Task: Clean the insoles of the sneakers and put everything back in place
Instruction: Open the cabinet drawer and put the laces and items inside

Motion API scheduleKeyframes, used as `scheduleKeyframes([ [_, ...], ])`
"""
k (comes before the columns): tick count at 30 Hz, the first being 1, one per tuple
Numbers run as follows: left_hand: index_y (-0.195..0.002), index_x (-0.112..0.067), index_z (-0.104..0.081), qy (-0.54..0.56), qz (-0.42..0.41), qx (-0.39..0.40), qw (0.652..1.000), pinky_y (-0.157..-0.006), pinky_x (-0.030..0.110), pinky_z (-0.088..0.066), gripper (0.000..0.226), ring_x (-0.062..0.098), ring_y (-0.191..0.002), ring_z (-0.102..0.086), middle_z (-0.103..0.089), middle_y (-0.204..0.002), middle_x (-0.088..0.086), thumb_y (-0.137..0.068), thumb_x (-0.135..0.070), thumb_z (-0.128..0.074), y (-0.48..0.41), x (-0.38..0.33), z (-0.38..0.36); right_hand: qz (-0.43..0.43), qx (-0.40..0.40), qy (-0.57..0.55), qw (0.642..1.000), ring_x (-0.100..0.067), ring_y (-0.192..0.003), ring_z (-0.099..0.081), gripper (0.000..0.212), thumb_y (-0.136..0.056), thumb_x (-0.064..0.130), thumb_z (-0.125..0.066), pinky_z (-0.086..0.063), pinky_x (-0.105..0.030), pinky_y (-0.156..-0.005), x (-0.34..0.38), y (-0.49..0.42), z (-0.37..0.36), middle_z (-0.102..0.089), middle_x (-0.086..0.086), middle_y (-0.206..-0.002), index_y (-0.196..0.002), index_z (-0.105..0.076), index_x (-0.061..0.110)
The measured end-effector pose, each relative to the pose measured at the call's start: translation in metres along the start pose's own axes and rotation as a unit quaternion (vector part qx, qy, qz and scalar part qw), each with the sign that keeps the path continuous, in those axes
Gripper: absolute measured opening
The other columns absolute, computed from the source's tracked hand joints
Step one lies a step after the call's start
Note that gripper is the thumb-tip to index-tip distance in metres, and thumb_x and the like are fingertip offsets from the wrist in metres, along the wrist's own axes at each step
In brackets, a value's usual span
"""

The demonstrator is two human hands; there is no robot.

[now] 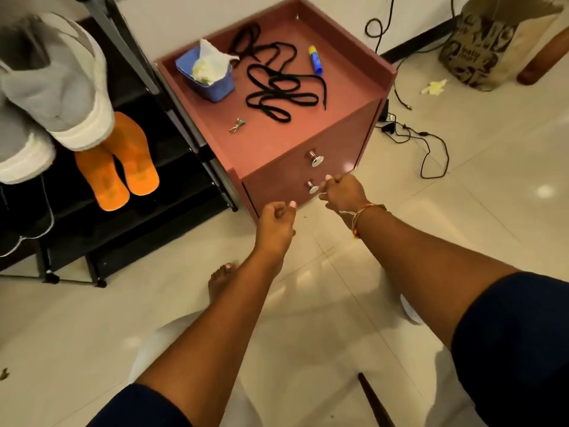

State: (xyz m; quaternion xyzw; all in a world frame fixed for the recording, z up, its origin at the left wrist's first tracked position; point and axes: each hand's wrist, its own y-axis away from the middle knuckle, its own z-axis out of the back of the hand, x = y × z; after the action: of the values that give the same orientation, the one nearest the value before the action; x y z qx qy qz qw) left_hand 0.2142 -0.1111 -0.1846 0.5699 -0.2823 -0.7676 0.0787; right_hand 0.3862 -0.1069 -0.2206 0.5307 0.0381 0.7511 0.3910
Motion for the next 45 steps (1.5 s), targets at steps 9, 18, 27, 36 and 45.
scheduleKeyframes([
  [9, -0.128, -0.014, -0.055, 0.048, 0.066, 0.011, 0.997, -0.096, 0.035, -0.055, 0.037, 0.018, -0.110, -0.062, -0.061, -0.124, 0.006, -0.100, -0.036, -0.060, -0.070, -0.016, -0.007, 0.022, -0.073, 0.050, 0.996, -0.021, -0.102, -0.059, 0.044, -0.097, 0.030, -0.062, -0.041, -0.022, -0.083, 0.018, -0.072, -0.025, -0.061, 0.000, -0.112, -0.137, -0.054, 0.013],
  [18, -0.125, -0.014, -0.054, 0.045, 0.095, 0.013, 0.994, -0.100, 0.038, -0.053, 0.033, 0.010, -0.091, -0.055, -0.055, -0.102, -0.006, -0.099, -0.032, -0.062, -0.087, -0.016, -0.013, 0.048, -0.101, 0.214, 0.970, -0.031, -0.106, -0.063, 0.033, -0.094, 0.030, -0.065, -0.046, -0.029, -0.080, 0.021, -0.113, -0.033, -0.067, -0.008, -0.120, -0.121, -0.064, 0.011],
  [27, -0.137, -0.014, -0.042, 0.047, 0.110, 0.005, 0.993, -0.105, 0.039, -0.049, 0.048, 0.021, -0.106, -0.060, -0.054, -0.099, -0.004, -0.098, -0.031, -0.064, -0.079, -0.019, -0.008, 0.051, -0.087, 0.273, 0.957, -0.025, -0.085, -0.060, 0.025, -0.088, 0.023, -0.069, -0.043, -0.030, -0.070, 0.021, -0.106, -0.022, -0.063, -0.006, -0.091, -0.109, -0.065, 0.010],
  [36, -0.090, -0.019, -0.056, -0.061, 0.077, 0.012, 0.995, -0.085, 0.039, -0.057, 0.019, 0.019, -0.081, -0.059, -0.061, -0.085, 0.002, -0.100, -0.035, -0.059, -0.032, -0.012, -0.010, 0.005, -0.083, 0.280, 0.956, -0.035, -0.107, -0.062, 0.030, -0.093, 0.025, -0.062, -0.044, -0.030, -0.082, -0.030, -0.042, 0.013, -0.069, -0.013, -0.117, -0.120, -0.063, 0.011],
  [45, -0.126, -0.019, -0.067, -0.420, -0.200, 0.032, 0.885, -0.099, 0.042, -0.046, 0.031, 0.022, -0.118, -0.048, -0.058, -0.127, -0.002, -0.098, -0.031, -0.063, -0.029, 0.008, 0.018, 0.302, -0.137, 0.378, 0.864, -0.027, -0.118, -0.053, 0.036, -0.094, 0.027, -0.060, -0.050, -0.041, -0.098, -0.033, 0.022, 0.015, -0.057, -0.007, -0.133, -0.129, -0.060, 0.017],
])
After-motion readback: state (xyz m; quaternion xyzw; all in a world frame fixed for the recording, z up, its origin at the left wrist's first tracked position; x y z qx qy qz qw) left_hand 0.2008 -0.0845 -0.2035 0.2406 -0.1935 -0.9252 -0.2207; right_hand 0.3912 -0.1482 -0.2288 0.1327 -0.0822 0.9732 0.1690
